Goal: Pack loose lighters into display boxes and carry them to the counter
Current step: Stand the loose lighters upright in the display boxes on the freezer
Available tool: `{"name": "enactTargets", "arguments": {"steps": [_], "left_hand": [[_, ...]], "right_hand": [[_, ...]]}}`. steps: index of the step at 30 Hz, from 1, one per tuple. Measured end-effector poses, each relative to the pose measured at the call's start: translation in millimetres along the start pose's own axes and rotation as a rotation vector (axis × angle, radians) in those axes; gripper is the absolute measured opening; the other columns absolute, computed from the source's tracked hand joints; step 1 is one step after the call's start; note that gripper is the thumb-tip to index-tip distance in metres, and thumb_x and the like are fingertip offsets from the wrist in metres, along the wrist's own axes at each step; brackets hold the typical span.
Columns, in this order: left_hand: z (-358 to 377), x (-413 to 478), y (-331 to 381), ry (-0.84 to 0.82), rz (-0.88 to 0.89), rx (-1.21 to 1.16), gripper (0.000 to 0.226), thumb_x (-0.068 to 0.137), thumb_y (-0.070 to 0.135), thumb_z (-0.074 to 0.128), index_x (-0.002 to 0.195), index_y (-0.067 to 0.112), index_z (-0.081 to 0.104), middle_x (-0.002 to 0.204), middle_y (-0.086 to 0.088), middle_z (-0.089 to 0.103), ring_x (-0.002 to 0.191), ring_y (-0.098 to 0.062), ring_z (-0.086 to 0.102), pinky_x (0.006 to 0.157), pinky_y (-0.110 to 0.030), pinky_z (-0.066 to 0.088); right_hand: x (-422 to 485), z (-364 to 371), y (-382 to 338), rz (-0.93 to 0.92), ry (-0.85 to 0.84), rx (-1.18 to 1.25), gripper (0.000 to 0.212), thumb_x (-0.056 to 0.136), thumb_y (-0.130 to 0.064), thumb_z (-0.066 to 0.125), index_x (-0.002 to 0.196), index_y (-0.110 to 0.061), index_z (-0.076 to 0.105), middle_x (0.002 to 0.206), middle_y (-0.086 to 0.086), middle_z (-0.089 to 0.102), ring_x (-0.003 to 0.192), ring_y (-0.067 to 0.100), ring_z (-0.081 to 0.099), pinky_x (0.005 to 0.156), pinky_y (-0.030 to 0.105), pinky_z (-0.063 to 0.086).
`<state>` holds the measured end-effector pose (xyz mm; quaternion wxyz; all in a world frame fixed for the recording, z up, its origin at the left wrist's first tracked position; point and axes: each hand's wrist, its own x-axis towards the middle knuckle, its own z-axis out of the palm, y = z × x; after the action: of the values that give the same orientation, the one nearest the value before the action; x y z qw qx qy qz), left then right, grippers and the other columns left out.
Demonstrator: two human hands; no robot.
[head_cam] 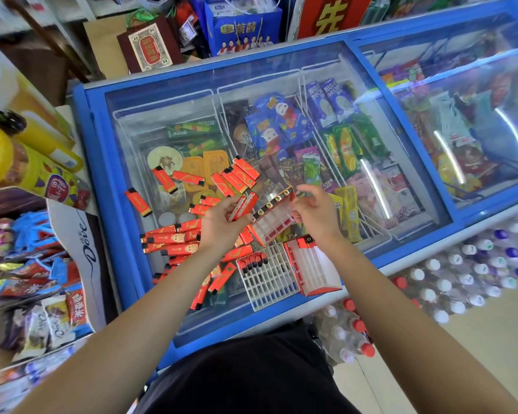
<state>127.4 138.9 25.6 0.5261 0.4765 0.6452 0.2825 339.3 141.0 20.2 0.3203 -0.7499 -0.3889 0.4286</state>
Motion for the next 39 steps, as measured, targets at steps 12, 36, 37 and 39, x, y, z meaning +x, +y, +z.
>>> {"name": "enactTargets", "arguments": {"steps": [12, 36, 37, 39], "left_hand": [[-20.1, -43.0, 15.6, -0.176, 0.3, 0.044, 0.044, 0.077, 0.004, 0.085, 0.111, 0.028, 0.071, 0.106, 0.013, 0.072, 0.098, 0.0, 0.069, 0.085, -0.014, 0.051], [-15.2, -37.3, -10.7, -0.001, 0.189, 0.122, 0.026, 0.094, 0.019, 0.072, 0.118, 0.027, 0.075, 0.097, -0.004, 0.069, 0.08, -0.022, 0.067, 0.072, -0.033, 0.057], [-13.3, -33.4, -9.5, 0.0, 0.201, 0.131, 0.025, 0.093, 0.018, 0.072, 0.117, 0.025, 0.074, 0.096, -0.004, 0.071, 0.077, -0.02, 0.067, 0.067, -0.028, 0.056], [-7.0, -27.4, -6.8, 0.023, 0.247, 0.154, 0.024, 0.091, 0.017, 0.075, 0.114, 0.022, 0.075, 0.094, -0.001, 0.073, 0.071, -0.009, 0.066, 0.063, -0.018, 0.053]], "right_hand": [[-65.4, 19.2, -8.7, 0.065, -0.403, 0.58, 0.02, 0.095, 0.001, 0.062, 0.114, -0.003, 0.066, 0.102, 0.018, 0.068, 0.087, 0.035, 0.07, 0.078, 0.036, 0.062], [-107.1, -1.9, 16.3, 0.064, -0.328, 0.421, 0.022, 0.101, -0.018, 0.057, 0.121, -0.01, 0.065, 0.091, 0.01, 0.074, 0.078, 0.025, 0.071, 0.066, 0.034, 0.058], [-105.4, -5.1, 16.2, 0.084, -0.306, 0.439, 0.02, 0.102, -0.016, 0.055, 0.119, -0.009, 0.065, 0.095, 0.011, 0.074, 0.079, 0.026, 0.072, 0.064, 0.031, 0.058], [-102.2, -11.0, 15.4, 0.138, -0.284, 0.512, 0.019, 0.103, -0.014, 0.052, 0.117, -0.007, 0.064, 0.102, 0.014, 0.074, 0.081, 0.027, 0.074, 0.062, 0.029, 0.058]]}}
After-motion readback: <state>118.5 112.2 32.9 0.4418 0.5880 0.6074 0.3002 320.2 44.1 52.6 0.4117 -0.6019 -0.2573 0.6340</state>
